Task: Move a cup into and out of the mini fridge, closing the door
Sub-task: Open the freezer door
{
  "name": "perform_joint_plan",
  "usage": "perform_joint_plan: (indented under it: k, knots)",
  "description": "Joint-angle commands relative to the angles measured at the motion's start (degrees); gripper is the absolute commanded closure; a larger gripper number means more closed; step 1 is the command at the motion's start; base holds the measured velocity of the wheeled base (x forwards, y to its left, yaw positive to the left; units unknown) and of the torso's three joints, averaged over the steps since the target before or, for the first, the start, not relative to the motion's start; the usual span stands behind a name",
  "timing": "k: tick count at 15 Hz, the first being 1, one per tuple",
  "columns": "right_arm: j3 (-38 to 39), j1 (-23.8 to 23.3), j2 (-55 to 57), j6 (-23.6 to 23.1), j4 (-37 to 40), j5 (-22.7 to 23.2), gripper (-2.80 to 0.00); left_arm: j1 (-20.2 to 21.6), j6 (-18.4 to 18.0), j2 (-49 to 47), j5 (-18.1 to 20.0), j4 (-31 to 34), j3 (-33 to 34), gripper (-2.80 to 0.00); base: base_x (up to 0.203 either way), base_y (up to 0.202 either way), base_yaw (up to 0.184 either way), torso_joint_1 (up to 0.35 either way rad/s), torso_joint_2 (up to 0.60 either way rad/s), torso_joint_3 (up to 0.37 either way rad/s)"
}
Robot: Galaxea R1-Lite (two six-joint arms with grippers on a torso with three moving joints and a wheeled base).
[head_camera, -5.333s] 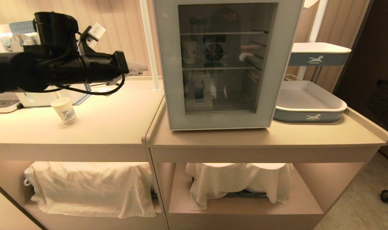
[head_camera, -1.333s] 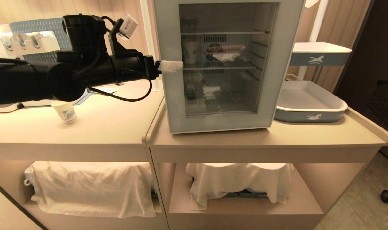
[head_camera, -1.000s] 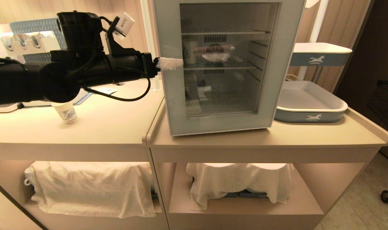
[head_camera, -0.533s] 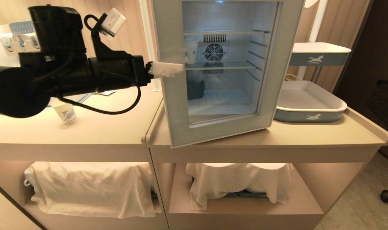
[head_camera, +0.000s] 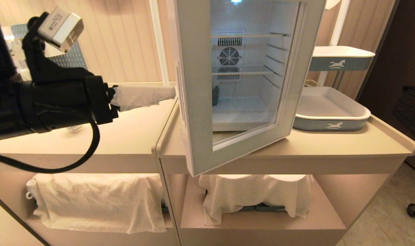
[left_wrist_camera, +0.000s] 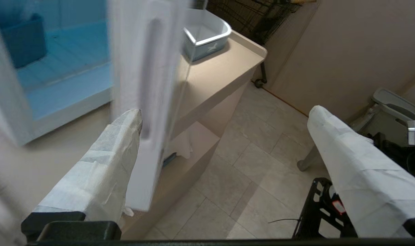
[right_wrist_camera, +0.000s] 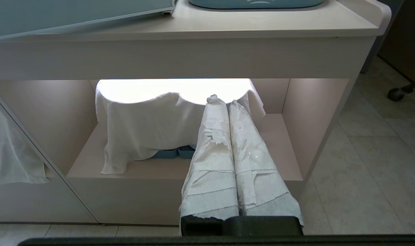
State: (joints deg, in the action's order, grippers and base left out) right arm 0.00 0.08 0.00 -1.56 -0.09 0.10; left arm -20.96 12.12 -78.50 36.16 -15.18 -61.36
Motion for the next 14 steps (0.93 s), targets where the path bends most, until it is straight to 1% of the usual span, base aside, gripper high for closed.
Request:
perform_joint_plan:
  k: [1,2,3,5,8,9,10,11,12,13,14]
  knots:
    - [0.0,0.0,0.1,0.1,0.0,0.0,0.00,1.4,0.0,3.6,0.0,0.0,1.4,-2.80,0.000,0.000,0.000,0.000,0.00,0.000]
    - [0.0,0.1,0.1,0.1,0.0,0.0,0.00,2.4,-0.1,3.7,-0.3,0.3,1.8,-2.80,0.000,0.000,0.000,0.000,0.00,0.000]
    - [0.0,0.1,0.0,0.1,0.0,0.0,0.00,3.0,-0.1,4.0,-1.6,0.5,2.4,-2.80,0.000,0.000,0.000,0.000,0.00,0.000]
    - [0.0,0.0,0.1,-0.1,0.0,0.0,0.00,3.1,-0.1,3.9,-3.6,0.6,2.5,-2.80,0.000,0.000,0.000,0.000,0.00,0.000]
    - [0.0,0.0,0.0,0.1,0.0,0.0,0.00,3.3,-0.2,2.8,-5.1,-0.4,2.5,-2.80,0.000,0.000,0.000,0.000,0.00,0.000]
    - [0.0,0.1,0.0,0.0,0.0,0.0,0.00,3.6,-0.6,1.7,-6.0,-0.7,2.2,0.00,0.000,0.000,0.000,0.000,0.00,0.000]
    - [0.0,0.0,0.0,-0.1,0.0,0.0,0.00,4.3,-1.2,-0.2,-6.7,-0.6,1.5,0.00,0.000,0.000,0.000,0.000,0.00,0.000]
    - [0.0,0.0,0.1,-0.1,0.0,0.0,0.00,4.7,-2.1,-2.4,-8.7,-0.7,0.5,0.00,0.000,0.000,0.000,0.000,0.00,0.000]
    - [0.0,0.0,0.1,-0.1,0.0,0.1,0.00,4.8,-4.1,-4.9,-12.0,-0.8,-0.8,0.00,0.000,0.000,0.000,0.000,0.00,0.000]
    - [0.0,0.0,0.0,-0.1,0.0,0.0,0.00,4.9,-7.1,-7.3,-15.0,-0.9,-2.4,0.00,0.000,0.000,0.000,0.000,0.00,0.000]
    - [0.0,0.1,0.1,0.0,0.0,0.0,0.00,5.0,-9.5,-9.9,-17.1,-1.0,-4.6,0.00,0.000,0.000,0.000,0.000,0.00,0.000]
